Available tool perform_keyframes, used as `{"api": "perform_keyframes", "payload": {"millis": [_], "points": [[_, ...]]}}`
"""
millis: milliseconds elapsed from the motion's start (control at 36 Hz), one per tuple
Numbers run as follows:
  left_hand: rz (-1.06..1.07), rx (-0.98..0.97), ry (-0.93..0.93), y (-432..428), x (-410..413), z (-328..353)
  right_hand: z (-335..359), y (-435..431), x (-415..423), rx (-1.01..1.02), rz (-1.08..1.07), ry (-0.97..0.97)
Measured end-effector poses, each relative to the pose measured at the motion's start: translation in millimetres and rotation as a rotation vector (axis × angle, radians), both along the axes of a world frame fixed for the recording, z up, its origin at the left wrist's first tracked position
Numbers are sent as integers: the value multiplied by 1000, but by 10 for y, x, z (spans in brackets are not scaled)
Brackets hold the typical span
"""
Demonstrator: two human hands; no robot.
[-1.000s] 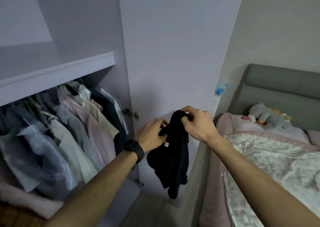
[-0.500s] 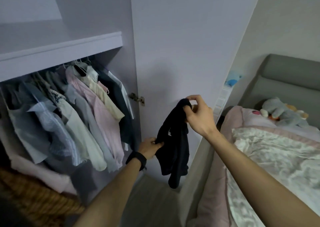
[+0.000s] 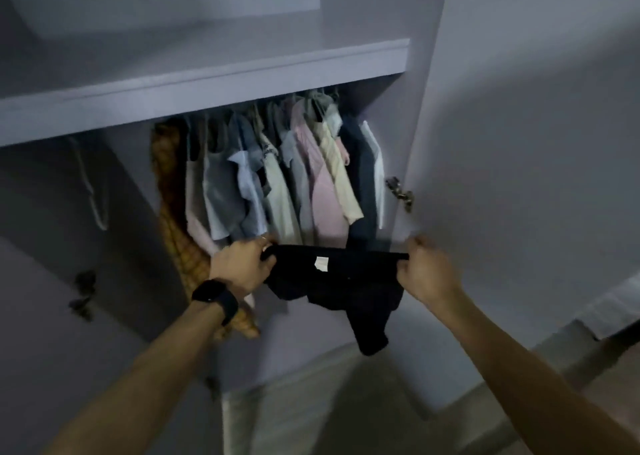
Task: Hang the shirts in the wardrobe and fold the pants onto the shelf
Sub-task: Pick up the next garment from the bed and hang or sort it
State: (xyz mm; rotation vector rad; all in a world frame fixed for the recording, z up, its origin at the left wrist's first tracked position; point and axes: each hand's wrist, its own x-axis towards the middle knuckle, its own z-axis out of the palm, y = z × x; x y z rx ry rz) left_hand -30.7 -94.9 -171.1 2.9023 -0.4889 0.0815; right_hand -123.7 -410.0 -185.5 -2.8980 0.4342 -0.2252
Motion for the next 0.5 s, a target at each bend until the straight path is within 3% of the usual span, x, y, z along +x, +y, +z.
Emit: {"api": "perform_keyframes", "payload": {"millis": [83, 194, 250, 389, 500], "points": [[113, -70, 64, 271, -125, 201, -2, 162, 254, 230, 56, -118], [312, -375, 294, 599, -201, 386, 3, 371, 642, 959, 57, 100], [357, -531, 413, 726, -235, 462, 7, 454, 736, 1148, 60, 195], [440, -779, 429, 1004, -318, 656, 206, 729, 975, 1375, 280, 322], [536, -1032, 399, 1156, -384, 866, 366, 1044, 1112, 1181, 498, 372]]}}
